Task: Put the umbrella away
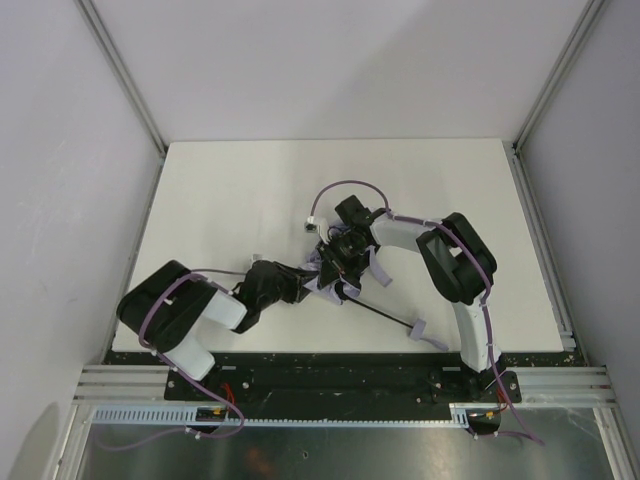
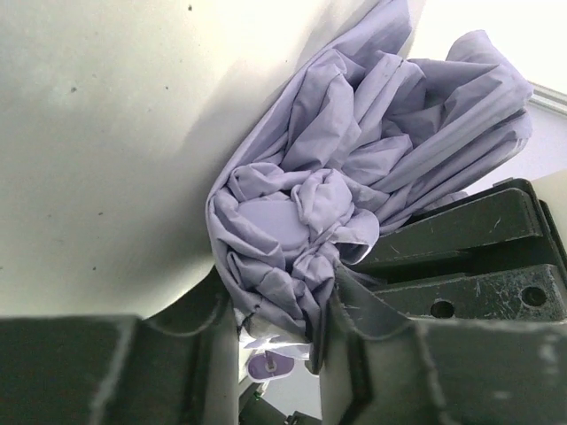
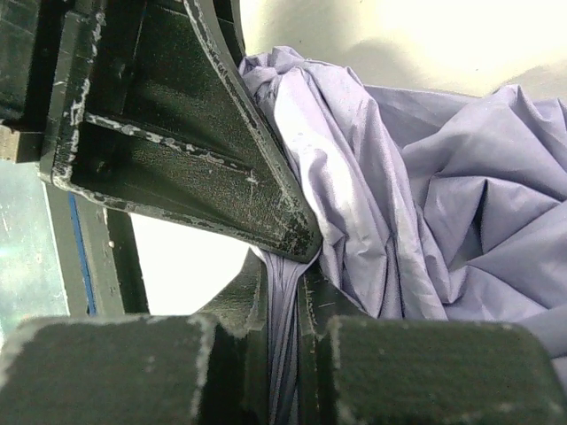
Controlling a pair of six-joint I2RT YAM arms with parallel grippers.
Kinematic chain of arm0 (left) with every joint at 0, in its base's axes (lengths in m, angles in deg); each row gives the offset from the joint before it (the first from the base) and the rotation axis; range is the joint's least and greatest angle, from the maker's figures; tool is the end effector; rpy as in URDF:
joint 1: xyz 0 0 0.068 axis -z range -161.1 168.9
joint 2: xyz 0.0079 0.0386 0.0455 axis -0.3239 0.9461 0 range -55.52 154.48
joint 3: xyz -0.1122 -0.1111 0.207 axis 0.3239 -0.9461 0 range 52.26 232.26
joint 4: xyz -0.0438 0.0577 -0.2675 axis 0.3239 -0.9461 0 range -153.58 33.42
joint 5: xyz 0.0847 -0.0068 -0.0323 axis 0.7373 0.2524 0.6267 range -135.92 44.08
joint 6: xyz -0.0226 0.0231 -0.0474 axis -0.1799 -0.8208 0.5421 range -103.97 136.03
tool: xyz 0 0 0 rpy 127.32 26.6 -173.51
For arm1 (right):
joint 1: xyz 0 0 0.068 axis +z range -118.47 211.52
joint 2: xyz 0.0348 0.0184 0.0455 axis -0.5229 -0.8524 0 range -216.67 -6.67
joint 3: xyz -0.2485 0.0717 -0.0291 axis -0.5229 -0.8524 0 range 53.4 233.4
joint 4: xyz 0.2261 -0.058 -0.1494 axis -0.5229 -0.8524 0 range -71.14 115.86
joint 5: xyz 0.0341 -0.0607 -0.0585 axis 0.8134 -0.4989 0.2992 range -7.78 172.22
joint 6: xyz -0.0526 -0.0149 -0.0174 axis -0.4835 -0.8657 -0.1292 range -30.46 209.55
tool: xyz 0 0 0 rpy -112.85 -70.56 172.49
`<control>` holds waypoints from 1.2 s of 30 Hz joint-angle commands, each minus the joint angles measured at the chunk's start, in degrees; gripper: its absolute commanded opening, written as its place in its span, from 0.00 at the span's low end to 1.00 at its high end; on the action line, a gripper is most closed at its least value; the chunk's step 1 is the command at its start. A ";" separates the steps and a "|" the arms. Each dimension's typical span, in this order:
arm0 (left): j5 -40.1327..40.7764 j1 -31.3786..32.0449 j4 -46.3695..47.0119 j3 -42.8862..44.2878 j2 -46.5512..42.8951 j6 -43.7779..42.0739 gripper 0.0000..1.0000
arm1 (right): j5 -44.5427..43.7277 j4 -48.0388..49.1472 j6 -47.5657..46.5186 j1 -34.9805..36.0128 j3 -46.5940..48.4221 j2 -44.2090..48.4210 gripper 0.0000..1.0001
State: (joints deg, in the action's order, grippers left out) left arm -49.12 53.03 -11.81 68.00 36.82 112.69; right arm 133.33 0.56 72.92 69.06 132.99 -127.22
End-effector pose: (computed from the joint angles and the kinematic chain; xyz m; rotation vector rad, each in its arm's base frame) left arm 0.2029 -0.1401 0.0633 -1.2481 2.1298 -1.2773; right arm 0.3175 0.2837 0.1123 -1.4168 2.1968 1.3222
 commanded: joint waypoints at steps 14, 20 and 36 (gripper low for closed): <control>6.22 -3.81 -11.00 -2.11 -1.76 -14.30 0.00 | -14.36 -0.28 13.37 -1.78 -1.02 11.86 0.79; 4.28 -3.74 -10.94 -4.32 -3.76 -13.84 0.00 | -27.64 -3.06 21.57 -2.45 -1.02 24.09 0.91; -5.57 -3.72 -12.68 -5.99 -2.13 -4.55 0.00 | -70.63 16.38 5.82 27.81 -18.99 37.59 0.91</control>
State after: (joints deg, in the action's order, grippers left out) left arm -52.13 49.22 -13.99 63.22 31.16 108.34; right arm 76.65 5.42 91.13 87.18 118.54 -92.53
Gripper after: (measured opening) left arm 0.341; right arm 0.908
